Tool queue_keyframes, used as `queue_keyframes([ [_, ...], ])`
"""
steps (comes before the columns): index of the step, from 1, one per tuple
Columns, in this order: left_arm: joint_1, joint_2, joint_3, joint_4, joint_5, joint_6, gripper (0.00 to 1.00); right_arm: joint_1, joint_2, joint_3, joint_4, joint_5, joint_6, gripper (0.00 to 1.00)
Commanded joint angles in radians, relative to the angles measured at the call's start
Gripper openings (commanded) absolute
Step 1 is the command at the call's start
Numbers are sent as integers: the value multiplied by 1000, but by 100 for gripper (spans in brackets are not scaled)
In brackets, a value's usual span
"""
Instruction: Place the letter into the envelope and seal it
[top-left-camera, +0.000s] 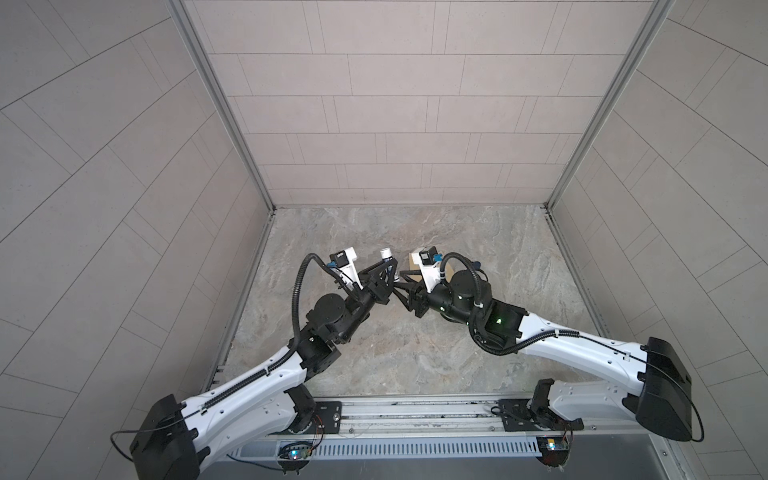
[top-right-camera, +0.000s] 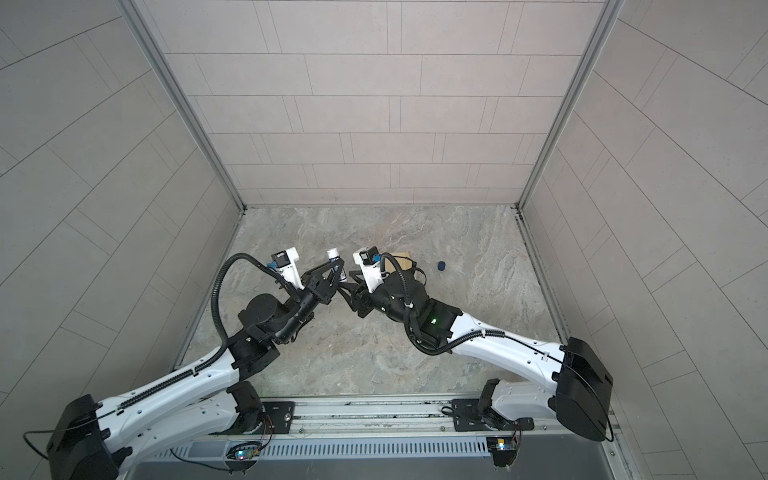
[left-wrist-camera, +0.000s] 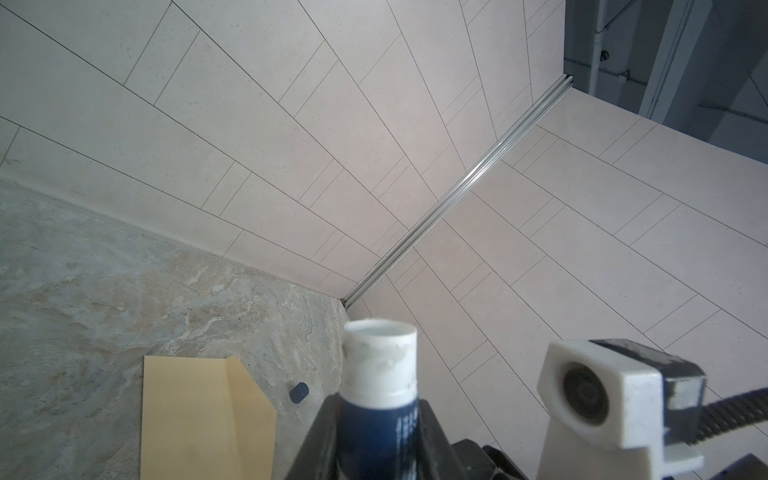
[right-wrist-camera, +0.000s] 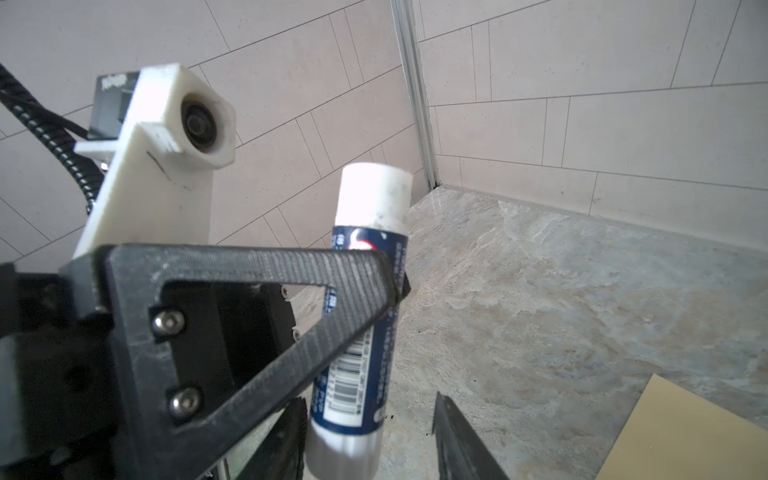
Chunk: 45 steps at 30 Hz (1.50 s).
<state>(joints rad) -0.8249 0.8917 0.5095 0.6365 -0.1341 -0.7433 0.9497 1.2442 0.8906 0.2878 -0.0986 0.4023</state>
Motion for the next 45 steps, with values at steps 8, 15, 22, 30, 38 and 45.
queue_keyframes([
  [8,1,-4,-26,108,45,13,0,3,37,56,13,10,18,12],
  [15,1,-34,-31,70,89,120,36,0,-7,80,-110,-4,-100,0],
  [22,6,-106,7,-84,190,237,54,-33,-54,71,-189,-81,-194,0],
  [30,48,-173,-12,-72,309,261,61,-68,-100,18,-125,-190,-182,0],
  [38,100,-148,-28,14,424,201,64,-69,-115,-15,-49,-258,-156,0],
  [45,151,-122,-66,136,471,122,64,-69,-118,-41,2,-267,-142,0],
])
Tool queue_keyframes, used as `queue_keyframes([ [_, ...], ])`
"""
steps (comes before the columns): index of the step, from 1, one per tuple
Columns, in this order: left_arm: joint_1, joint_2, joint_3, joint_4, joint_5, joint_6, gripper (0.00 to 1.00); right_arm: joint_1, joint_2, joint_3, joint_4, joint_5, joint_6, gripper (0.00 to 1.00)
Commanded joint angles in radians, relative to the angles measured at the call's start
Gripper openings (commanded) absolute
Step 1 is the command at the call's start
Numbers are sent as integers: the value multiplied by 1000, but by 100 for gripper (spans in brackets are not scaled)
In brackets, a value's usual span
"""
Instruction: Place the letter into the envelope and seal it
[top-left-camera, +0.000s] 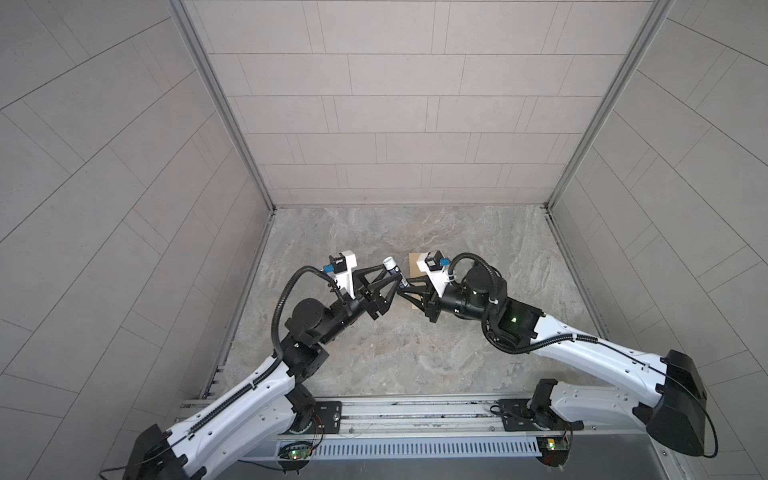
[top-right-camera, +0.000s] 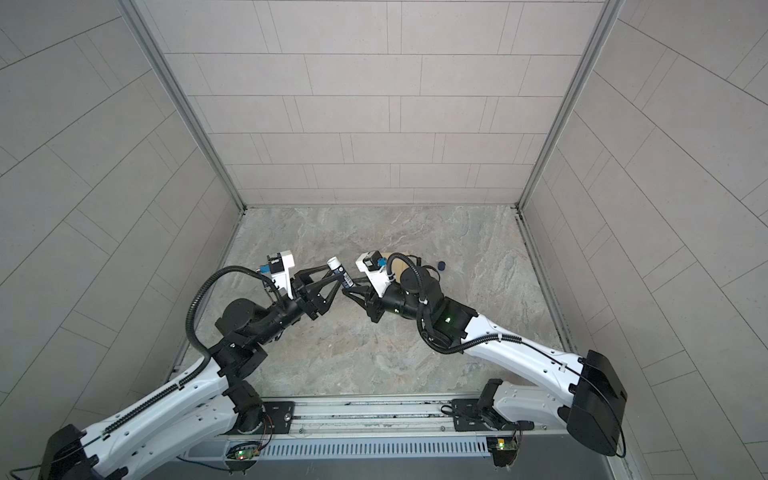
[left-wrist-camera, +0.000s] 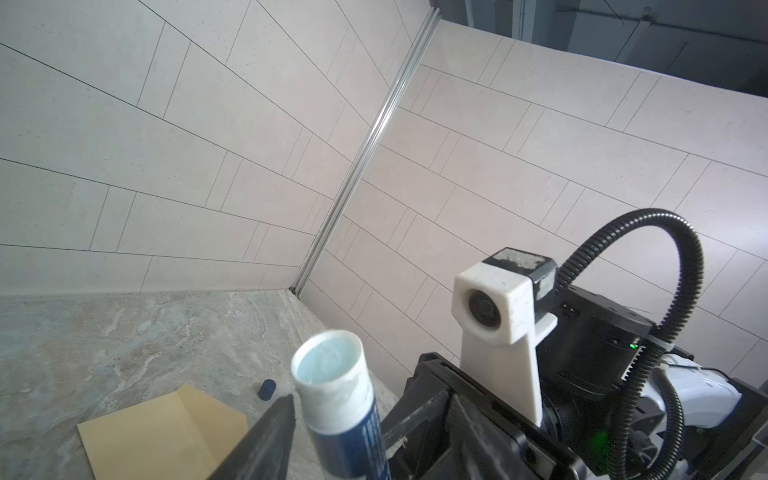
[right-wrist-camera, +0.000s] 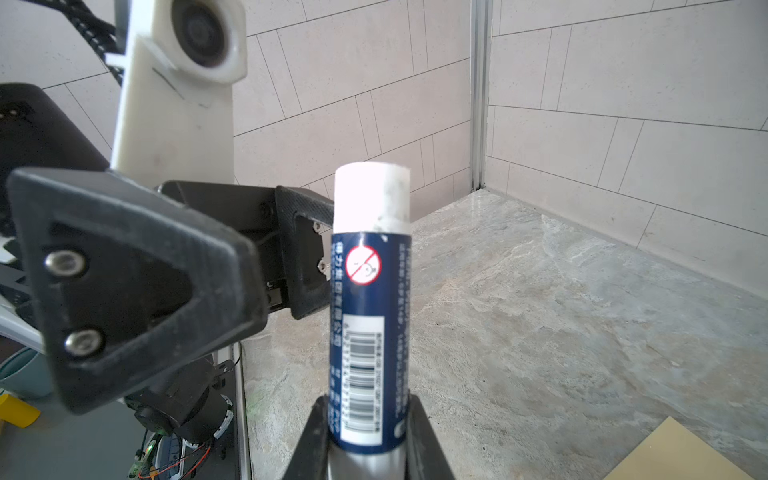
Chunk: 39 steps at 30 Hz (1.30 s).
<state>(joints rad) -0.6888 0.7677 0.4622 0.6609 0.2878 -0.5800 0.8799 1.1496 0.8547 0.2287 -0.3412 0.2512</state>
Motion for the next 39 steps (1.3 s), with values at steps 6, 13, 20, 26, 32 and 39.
queue_keyframes([
  [6,15,63,-46,224,93,-47,63,1,-1,-13,121,-45,44,0],
  [13,14,75,-64,261,96,-32,54,1,26,-16,160,-72,74,0],
  [20,16,30,-74,234,72,-12,51,1,24,-25,138,-91,68,0],
  [26,18,30,-71,227,77,-9,41,1,29,-11,117,-102,62,0],
  [32,19,36,-71,219,72,-4,22,1,40,-3,107,-111,63,0],
  [39,19,35,-79,216,45,-1,0,1,41,7,93,-106,56,0],
])
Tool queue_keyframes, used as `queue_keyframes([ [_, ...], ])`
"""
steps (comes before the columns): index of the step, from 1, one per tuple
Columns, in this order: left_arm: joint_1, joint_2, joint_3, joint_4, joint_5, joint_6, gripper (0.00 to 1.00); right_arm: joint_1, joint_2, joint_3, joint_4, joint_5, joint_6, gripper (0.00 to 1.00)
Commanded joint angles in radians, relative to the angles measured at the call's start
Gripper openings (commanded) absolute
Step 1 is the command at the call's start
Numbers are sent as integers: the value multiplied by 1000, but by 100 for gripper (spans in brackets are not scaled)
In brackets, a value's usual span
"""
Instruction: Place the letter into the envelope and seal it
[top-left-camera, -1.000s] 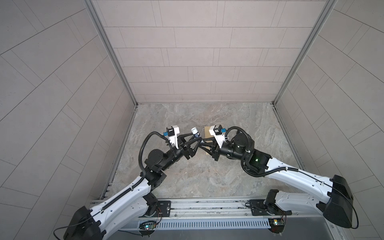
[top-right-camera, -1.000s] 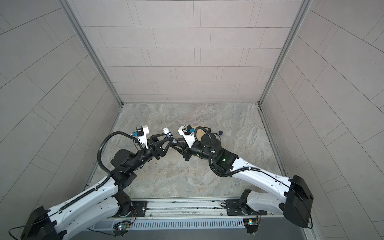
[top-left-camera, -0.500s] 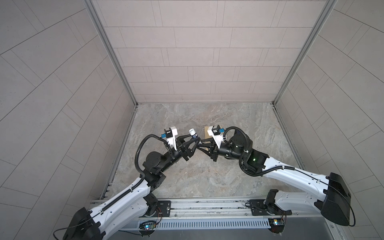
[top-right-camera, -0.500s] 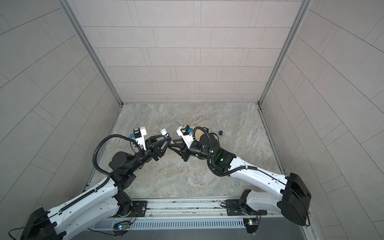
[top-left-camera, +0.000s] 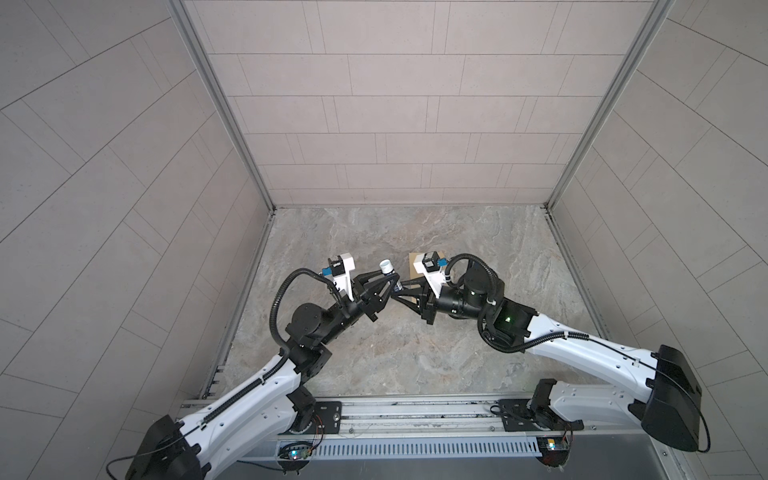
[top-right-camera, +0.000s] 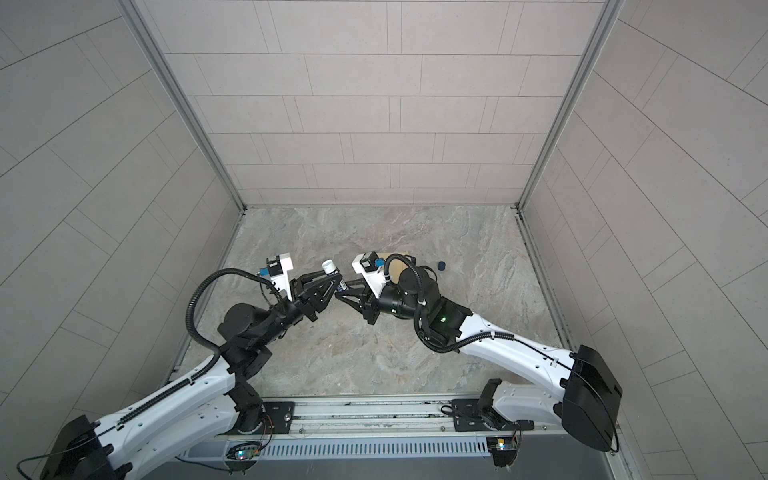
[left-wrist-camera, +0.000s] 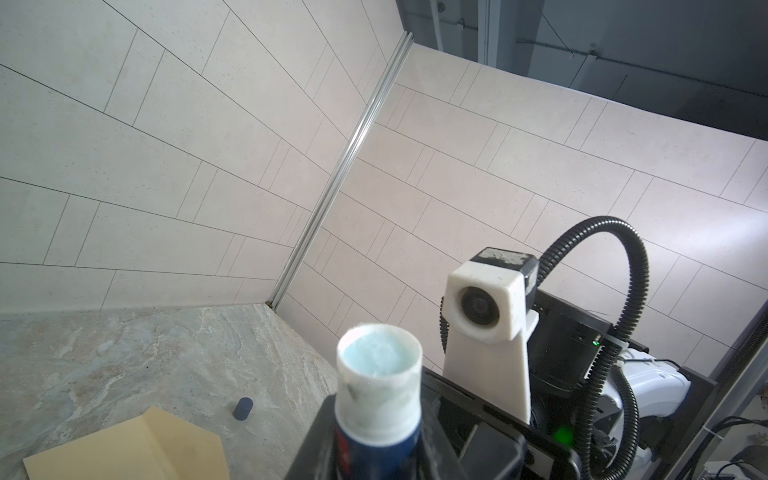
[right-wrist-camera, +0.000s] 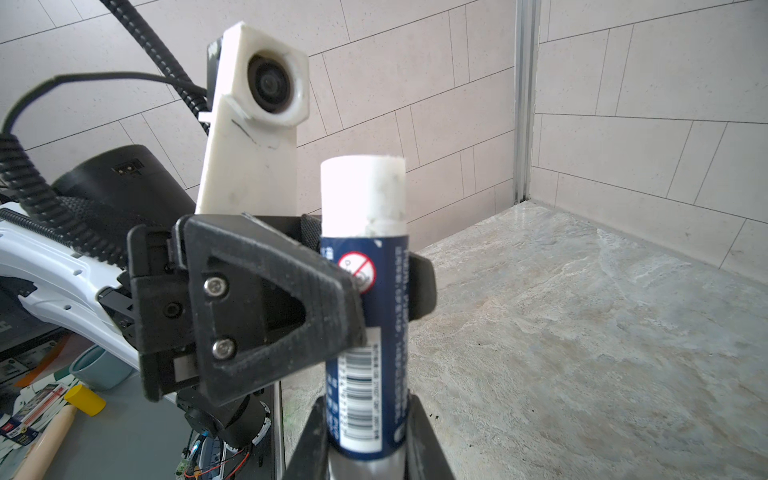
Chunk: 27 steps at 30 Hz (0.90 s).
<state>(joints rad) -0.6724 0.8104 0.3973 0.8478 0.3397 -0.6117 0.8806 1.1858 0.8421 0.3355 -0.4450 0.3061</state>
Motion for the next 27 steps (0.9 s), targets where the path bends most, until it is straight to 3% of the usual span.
queue_keyframes([
  [1,2,-10,-16,27,-19,30,0,0,3,20,-16,1,0,2],
  [3,2,-15,-20,16,-63,22,0,0,-3,20,-21,7,-6,13],
  [5,2,-26,-21,-12,-142,-2,0,0,-16,16,-33,29,-17,32],
  [10,2,-60,3,-82,-316,-106,0,3,-65,-26,-37,145,-54,68],
  [12,2,-63,24,-137,-366,-176,0,15,-75,-41,-30,200,-79,75],
  [17,0,-60,56,-215,-427,-253,0,85,-58,-62,16,388,-199,82],
  [22,0,-53,61,-223,-464,-302,0,149,-17,-87,155,569,-301,84],
  [27,0,-40,70,-225,-469,-335,0,185,53,-110,318,620,-395,77],
])
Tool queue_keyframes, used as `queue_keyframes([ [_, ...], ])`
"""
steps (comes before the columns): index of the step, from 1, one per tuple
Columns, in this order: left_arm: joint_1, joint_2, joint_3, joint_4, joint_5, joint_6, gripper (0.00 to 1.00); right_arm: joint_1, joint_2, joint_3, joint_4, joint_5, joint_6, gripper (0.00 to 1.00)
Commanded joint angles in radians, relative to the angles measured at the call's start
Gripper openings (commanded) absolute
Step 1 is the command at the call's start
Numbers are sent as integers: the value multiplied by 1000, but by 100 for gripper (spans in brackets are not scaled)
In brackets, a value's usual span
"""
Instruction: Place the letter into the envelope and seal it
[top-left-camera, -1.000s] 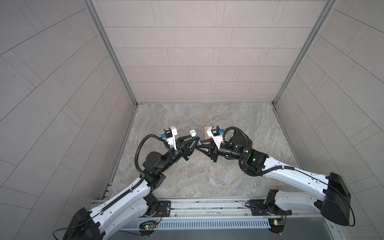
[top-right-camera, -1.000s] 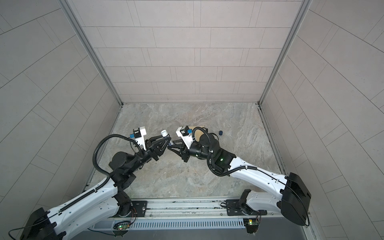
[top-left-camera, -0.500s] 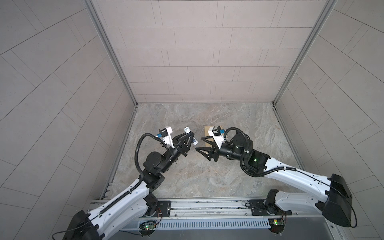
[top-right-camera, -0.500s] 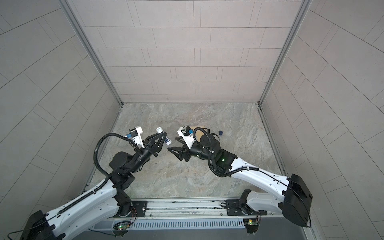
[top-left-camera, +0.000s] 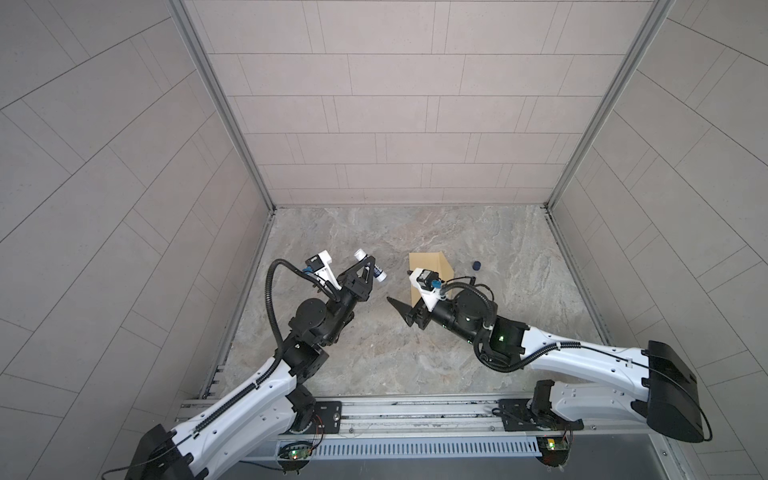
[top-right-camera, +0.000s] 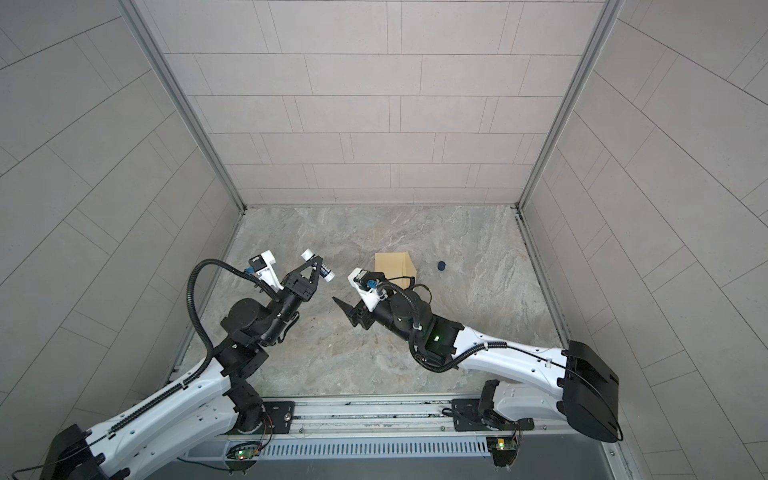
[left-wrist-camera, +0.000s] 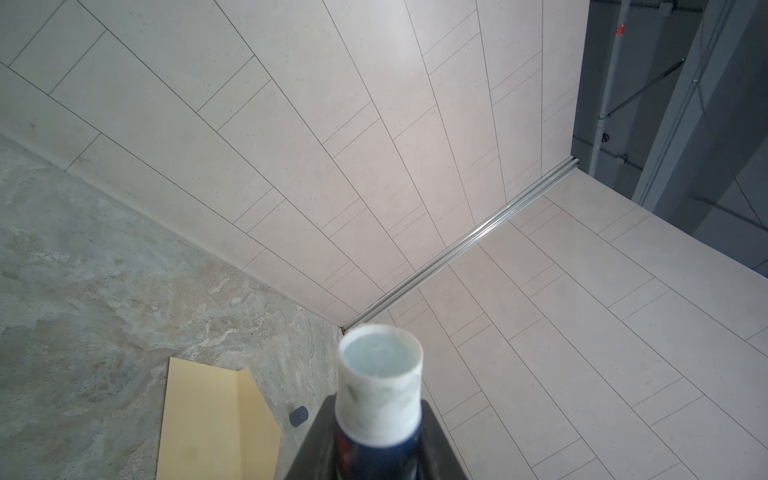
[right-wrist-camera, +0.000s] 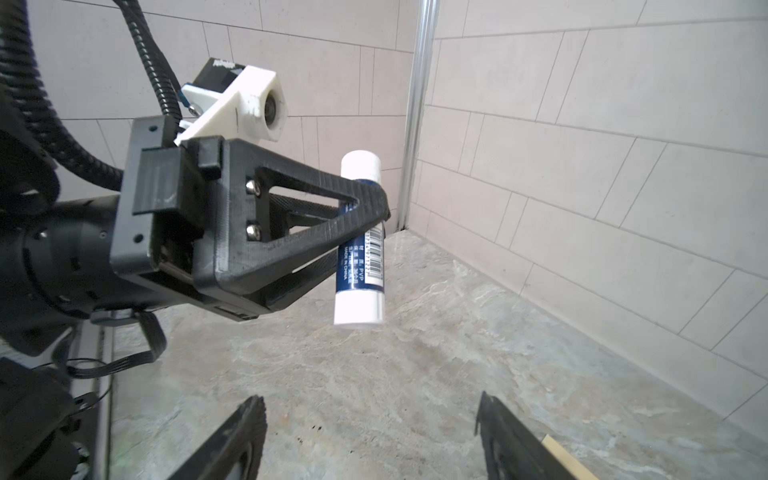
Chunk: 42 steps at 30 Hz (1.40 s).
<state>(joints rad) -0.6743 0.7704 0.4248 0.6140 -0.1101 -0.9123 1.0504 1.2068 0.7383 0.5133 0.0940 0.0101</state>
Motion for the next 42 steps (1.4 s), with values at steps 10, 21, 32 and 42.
queue_keyframes([
  [10,2,0,44,13,-16,-71,0,36,187,-6,405,119,-194,69],
  [21,2,-1,38,12,-12,-76,0,43,273,41,465,148,-200,56],
  [32,2,-2,37,19,-11,-76,0,43,294,63,459,154,-186,41],
  [42,1,-3,35,26,-5,-77,0,43,303,85,429,145,-173,25],
])
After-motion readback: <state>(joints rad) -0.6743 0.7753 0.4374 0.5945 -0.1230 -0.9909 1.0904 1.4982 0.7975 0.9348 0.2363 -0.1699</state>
